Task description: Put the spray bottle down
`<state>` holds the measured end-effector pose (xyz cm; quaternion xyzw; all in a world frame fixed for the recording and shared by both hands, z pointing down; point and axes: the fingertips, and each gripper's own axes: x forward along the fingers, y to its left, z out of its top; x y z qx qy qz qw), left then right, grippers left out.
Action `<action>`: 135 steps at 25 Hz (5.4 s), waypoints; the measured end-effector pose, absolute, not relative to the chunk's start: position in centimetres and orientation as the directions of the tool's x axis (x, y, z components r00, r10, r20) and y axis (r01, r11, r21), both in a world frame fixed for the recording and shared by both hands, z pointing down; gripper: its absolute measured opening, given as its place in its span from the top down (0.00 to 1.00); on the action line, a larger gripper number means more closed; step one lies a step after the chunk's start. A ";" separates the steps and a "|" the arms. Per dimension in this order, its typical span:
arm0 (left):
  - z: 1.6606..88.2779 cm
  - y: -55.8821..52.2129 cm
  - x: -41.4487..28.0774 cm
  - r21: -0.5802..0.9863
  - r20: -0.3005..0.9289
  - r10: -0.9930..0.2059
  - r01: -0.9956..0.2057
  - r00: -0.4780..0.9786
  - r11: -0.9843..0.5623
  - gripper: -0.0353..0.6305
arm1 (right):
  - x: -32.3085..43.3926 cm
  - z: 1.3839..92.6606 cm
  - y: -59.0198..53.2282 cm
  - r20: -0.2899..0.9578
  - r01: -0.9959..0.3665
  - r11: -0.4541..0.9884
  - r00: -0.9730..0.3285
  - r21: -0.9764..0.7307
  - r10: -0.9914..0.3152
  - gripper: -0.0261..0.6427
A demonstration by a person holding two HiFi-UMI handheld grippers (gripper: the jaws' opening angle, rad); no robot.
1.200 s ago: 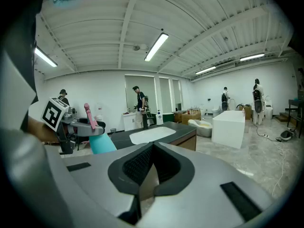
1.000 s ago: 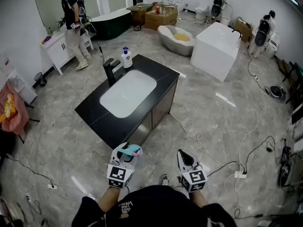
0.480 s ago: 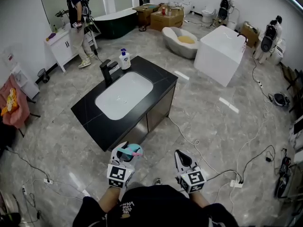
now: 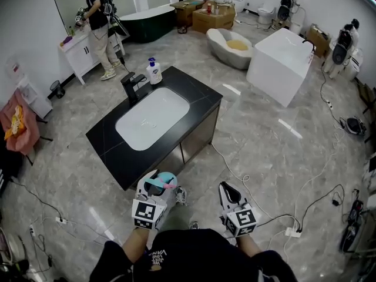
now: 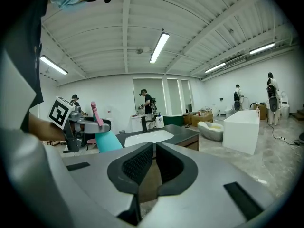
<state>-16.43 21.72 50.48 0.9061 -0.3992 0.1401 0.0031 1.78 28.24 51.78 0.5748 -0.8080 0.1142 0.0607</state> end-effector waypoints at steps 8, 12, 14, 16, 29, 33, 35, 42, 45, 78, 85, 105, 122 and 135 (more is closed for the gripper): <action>51.6 14.0 -14.2 -0.074 0.269 -0.709 -0.720 0.652 -0.690 0.60 | 4.2 52.5 20.9 0.246 -0.953 0.279 -0.301 -0.121 -0.921 0.93; 51.1 8.8 -13.0 -0.061 0.266 -0.698 -0.711 0.665 -0.701 0.60 | 5.4 51.9 16.2 0.249 -0.959 0.257 -0.279 -0.119 -0.927 0.93; 51.1 6.3 -12.3 -0.055 0.266 -0.685 -0.698 0.679 -0.714 0.60 | 5.9 51.6 13.7 0.245 -0.964 0.242 -0.263 -0.112 -0.933 0.93; 51.1 3.9 -11.6 -0.052 0.265 -0.672 -0.685 0.692 -0.726 0.60 | 6.3 51.4 11.1 0.238 -0.967 0.230 -0.250 -0.110 -0.938 0.93; 51.3 -7.2 -10.5 -0.074 0.267 -0.623 -0.629 0.735 -0.774 0.60 | 6.6 51.4 0.6 0.240 -0.978 0.179 -0.201 -0.109 -0.950 0.93; 51.5 -9.3 -10.0 -0.082 0.266 -0.621 -0.625 0.737 -0.776 0.60 | 7.1 52.0 -0.8 0.262 -0.978 0.175 -0.199 -0.113 -0.944 0.93; 51.8 -10.4 -9.6 -0.083 0.267 -0.624 -0.628 0.734 -0.774 0.60 | 7.4 52.5 -1.5 0.270 -0.977 0.179 -0.205 -0.118 -0.941 0.93; 51.8 -14.7 -8.0 -0.106 0.268 -0.652 -0.651 0.709 -0.752 0.60 | 8.7 53.2 -5.7 0.288 -0.965 0.228 -0.256 -0.128 -0.923 0.93; 51.8 -16.9 -6.9 -0.112 0.264 -0.671 -0.669 0.693 -0.734 0.60 | 9.7 53.4 -8.0 0.295 -0.958 0.258 -0.284 -0.126 -0.912 0.93; 56.5 -39.8 3.4 -0.128 0.286 -0.751 -0.753 0.595 -0.645 0.60 | 19.6 55.9 -22.1 0.384 -0.907 0.395 -0.419 -0.145 -0.823 0.94; 58.8 -43.4 3.8 -0.066 0.328 -0.759 -0.788 0.563 -0.613 0.60 | 21.4 57.1 -22.8 0.401 -0.914 0.377 -0.405 -0.150 -0.821 0.94; 61.6 -44.9 4.2 -0.090 0.421 -0.747 -0.796 0.515 -0.599 0.53 | 22.8 56.9 -24.8 0.402 -0.911 0.384 -0.412 -0.152 -0.818 0.94; 59.1 -41.4 2.3 -0.065 0.398 -0.751 -0.800 0.528 -0.597 0.43 | 21.1 55.4 -23.7 0.363 -0.916 0.377 -0.402 -0.140 -0.841 0.94; 55.5 -32.1 -1.1 -0.023 0.339 -0.744 -0.786 0.575 -0.618 0.44 | 17.1 54.1 -19.9 0.329 -0.912 0.387 -0.410 -0.135 -0.851 0.94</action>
